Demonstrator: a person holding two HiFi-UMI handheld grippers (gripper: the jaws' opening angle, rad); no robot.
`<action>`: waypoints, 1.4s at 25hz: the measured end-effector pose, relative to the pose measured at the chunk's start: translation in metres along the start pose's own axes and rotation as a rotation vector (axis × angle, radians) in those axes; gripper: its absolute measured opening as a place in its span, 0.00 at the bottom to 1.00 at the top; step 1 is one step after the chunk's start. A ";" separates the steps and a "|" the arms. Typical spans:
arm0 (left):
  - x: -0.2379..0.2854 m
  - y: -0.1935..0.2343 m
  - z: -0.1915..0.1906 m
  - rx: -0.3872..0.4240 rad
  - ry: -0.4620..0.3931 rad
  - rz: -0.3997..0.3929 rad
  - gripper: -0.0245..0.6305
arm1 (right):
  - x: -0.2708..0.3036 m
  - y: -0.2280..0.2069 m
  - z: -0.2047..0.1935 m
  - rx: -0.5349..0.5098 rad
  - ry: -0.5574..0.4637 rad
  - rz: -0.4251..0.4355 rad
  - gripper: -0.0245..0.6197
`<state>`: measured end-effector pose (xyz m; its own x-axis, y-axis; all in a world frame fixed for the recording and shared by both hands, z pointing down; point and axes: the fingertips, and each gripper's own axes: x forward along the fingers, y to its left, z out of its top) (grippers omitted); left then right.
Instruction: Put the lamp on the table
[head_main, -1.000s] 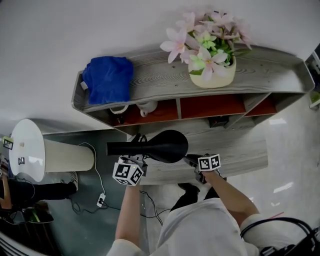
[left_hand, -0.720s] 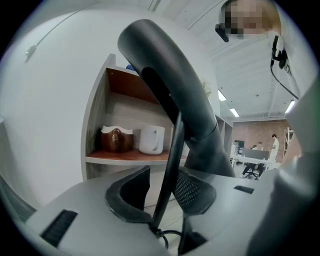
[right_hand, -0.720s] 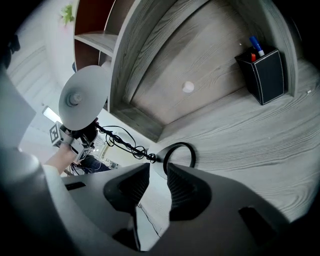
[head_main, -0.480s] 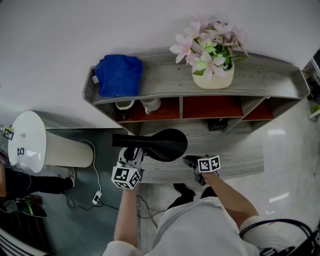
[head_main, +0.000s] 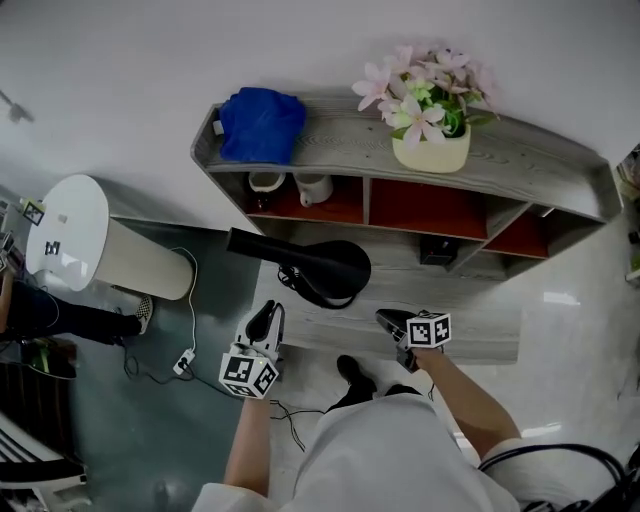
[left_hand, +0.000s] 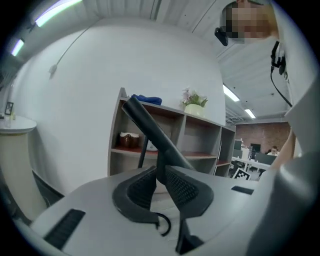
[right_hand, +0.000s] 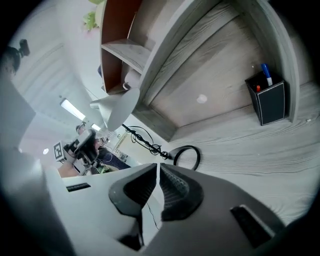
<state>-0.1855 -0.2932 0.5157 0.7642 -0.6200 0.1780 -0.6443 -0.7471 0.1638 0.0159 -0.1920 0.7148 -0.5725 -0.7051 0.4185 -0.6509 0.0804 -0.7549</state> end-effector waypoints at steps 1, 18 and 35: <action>-0.007 -0.008 -0.005 -0.026 0.002 0.015 0.13 | -0.007 0.006 0.001 -0.013 0.000 0.018 0.08; -0.102 -0.194 -0.059 -0.232 0.087 0.017 0.05 | -0.158 0.067 -0.043 -0.282 0.034 0.128 0.07; -0.193 -0.262 -0.071 -0.301 0.093 -0.010 0.05 | -0.218 0.124 -0.088 -0.380 -0.027 0.150 0.07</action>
<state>-0.1664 0.0386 0.5072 0.7736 -0.5779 0.2601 -0.6273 -0.6402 0.4434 0.0163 0.0342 0.5743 -0.6653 -0.6835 0.3003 -0.7017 0.4350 -0.5643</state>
